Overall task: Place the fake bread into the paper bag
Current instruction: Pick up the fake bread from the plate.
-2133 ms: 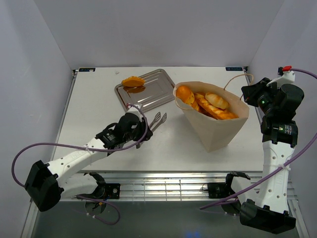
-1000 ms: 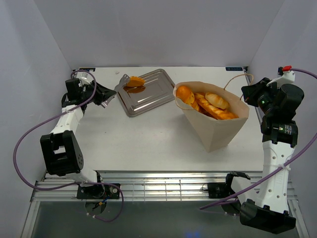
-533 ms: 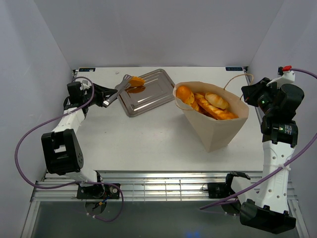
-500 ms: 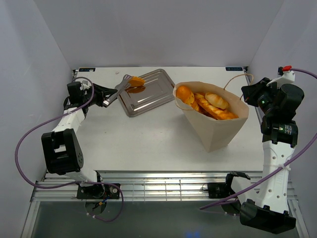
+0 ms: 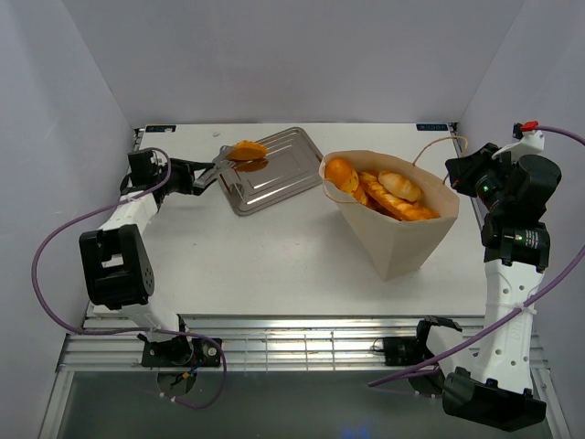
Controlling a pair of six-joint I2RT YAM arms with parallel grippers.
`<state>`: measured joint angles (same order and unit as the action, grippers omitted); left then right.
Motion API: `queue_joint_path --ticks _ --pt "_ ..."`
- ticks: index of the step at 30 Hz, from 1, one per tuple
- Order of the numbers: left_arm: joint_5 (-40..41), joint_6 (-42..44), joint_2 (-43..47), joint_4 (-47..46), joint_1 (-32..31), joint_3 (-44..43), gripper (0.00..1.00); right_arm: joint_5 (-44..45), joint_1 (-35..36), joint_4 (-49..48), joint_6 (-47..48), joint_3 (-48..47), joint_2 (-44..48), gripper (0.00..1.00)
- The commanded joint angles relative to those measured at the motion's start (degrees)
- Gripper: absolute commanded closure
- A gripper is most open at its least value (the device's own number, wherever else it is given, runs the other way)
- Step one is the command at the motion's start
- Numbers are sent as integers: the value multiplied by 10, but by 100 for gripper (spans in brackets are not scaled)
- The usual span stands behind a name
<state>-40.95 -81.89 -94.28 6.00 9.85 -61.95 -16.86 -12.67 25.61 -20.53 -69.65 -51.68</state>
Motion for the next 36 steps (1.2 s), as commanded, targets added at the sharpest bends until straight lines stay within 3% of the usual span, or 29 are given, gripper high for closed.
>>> queue_joint_path --ticks 1,17,36 --pt "17 -27 -2 27 -7 -46 46 -1 2 -15 3 -27 9 92" --pt "-8 -83 -45 12 -10 -78 46 3 2 -15 5 -27 7 92" --pt "-22 -138 -107 -24 -57 -122 46 9 3 -15 6 -25 5 92"
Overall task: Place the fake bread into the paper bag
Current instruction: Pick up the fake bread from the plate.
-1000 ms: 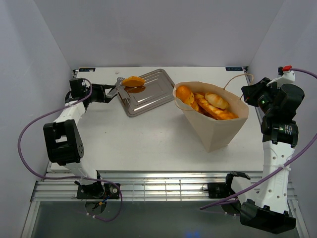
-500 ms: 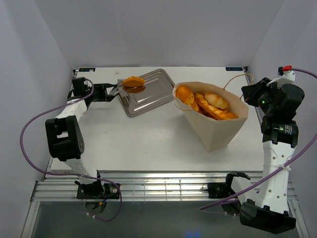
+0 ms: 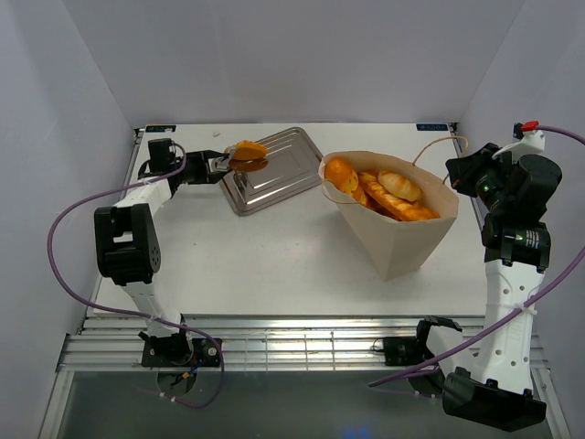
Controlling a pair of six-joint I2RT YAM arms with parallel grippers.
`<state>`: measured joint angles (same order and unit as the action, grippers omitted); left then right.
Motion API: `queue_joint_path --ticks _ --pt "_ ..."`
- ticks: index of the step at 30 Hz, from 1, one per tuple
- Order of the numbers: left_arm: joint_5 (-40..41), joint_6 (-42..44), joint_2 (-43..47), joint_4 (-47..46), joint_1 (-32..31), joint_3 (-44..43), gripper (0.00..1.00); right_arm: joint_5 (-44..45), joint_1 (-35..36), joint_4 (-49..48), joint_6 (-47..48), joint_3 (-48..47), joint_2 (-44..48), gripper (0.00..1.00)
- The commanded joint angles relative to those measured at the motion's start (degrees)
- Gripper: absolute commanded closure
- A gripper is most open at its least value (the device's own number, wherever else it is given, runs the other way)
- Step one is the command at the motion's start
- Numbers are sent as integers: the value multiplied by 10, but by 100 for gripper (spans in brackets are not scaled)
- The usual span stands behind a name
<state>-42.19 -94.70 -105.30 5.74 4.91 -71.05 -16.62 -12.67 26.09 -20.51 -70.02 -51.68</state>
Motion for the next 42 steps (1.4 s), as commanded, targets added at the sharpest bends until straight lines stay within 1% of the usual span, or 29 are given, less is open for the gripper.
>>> queue_joint_path --ticks 1,7,15,27,42 --pt "-10 -11 0 -22 -9 -34 46 7 2 -20 6 -21 4 92" --pt "4 -15 8 -20 -13 -44 46 8 2 -23 8 -19 4 92" --pt "6 -18 -17 -2 -21 -69 45 7 2 -27 6 -17 1 92" --pt "8 -34 -66 22 -39 -134 43 9 2 -27 6 -21 -3 92" --pt "2 -49 -117 27 -39 -169 41 11 2 -32 7 -17 -8 92"
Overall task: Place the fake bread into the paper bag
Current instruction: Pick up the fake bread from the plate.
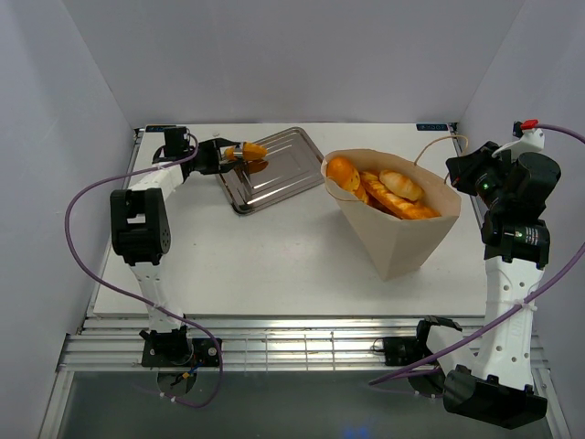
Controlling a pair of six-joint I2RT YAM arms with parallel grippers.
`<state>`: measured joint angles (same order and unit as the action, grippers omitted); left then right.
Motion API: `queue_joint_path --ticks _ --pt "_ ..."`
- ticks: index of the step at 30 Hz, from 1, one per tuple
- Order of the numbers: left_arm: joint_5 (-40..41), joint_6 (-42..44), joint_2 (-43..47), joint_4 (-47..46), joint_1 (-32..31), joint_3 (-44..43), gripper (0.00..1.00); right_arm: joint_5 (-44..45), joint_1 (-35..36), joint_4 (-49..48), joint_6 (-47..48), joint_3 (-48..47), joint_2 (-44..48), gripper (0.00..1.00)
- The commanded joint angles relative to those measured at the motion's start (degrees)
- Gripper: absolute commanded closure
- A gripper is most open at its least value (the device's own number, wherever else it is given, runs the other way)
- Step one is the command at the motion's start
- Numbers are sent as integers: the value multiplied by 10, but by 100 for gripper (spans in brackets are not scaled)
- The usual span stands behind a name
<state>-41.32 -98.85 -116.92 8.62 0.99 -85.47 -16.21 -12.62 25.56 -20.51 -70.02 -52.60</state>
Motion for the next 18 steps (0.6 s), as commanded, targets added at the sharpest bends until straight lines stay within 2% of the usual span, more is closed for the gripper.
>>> queue_joint_path --ticks 1,9,13,18 --pt "-8 -9 -2 -1 0 -27 41 6 1 -29 6 -16 0 92" --pt "-18 -17 -24 -5 0 -42 43 8 2 -31 6 -13 2 92" --pt "-18 -14 -16 -11 0 -32 53 8 1 -31 6 -13 3 92" --pt "-22 -12 16 -28 0 5 79 5 1 -32 2 -10 5 92"
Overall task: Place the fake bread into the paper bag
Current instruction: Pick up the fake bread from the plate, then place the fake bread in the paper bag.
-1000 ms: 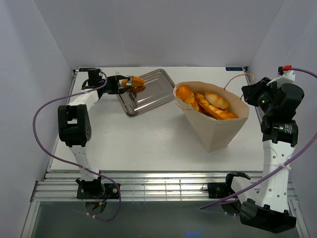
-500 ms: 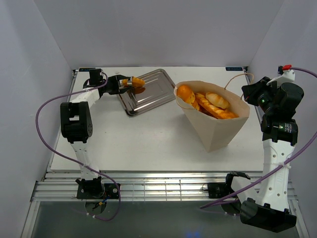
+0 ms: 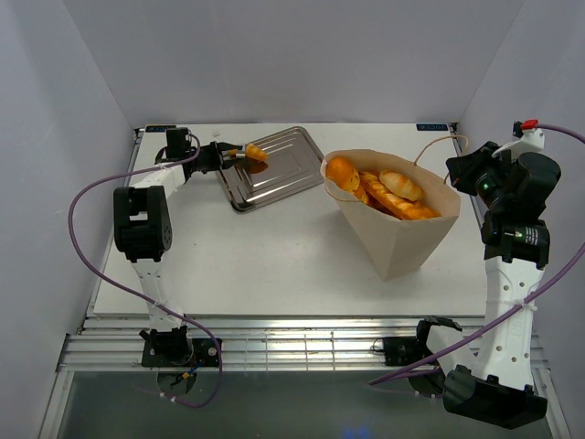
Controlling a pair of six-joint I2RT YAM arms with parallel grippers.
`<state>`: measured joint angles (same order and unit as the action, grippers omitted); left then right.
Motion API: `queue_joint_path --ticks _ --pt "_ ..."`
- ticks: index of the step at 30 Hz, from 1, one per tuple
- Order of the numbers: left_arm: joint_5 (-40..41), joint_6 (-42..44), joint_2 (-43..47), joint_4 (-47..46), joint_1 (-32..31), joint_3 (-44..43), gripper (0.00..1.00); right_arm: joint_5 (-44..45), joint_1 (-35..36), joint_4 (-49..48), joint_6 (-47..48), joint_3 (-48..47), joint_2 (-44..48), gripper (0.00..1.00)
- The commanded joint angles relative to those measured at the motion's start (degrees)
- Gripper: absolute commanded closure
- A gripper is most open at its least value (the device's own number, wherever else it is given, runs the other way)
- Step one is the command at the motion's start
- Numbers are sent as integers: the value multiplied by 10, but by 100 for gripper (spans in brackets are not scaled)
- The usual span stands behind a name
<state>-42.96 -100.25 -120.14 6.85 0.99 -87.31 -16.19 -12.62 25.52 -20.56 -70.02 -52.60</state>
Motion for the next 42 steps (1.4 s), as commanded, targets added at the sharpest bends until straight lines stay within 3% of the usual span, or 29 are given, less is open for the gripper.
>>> queue_joint_path --ticks 1,3,6,10,20,24,31,39,42 --pt "-5 4 55 -13 0 30 83 4 1 -31 2 -10 5 92" --pt "-5 8 77 -18 0 44 92 4 2 -30 3 -11 5 92" --pt "-3 24 104 -18 0 69 99 5 1 -27 2 -13 5 92" --pt "4 63 185 -18 -24 116 100 6 2 -22 3 -16 4 92" --pt "-37 325 433 -37 -79 150 100 10 1 -7 10 -35 0 92" --pt "-59 440 497 -27 -133 132 95 11 2 -2 12 -41 -2 92" --pt "-4 481 521 -28 -324 133 87 18 2 3 13 -41 1 92" --pt "63 507 509 -38 -441 169 80 28 2 22 19 -58 5 92" --pt "76 504 509 -49 -467 189 70 27 2 22 19 -56 7 92"
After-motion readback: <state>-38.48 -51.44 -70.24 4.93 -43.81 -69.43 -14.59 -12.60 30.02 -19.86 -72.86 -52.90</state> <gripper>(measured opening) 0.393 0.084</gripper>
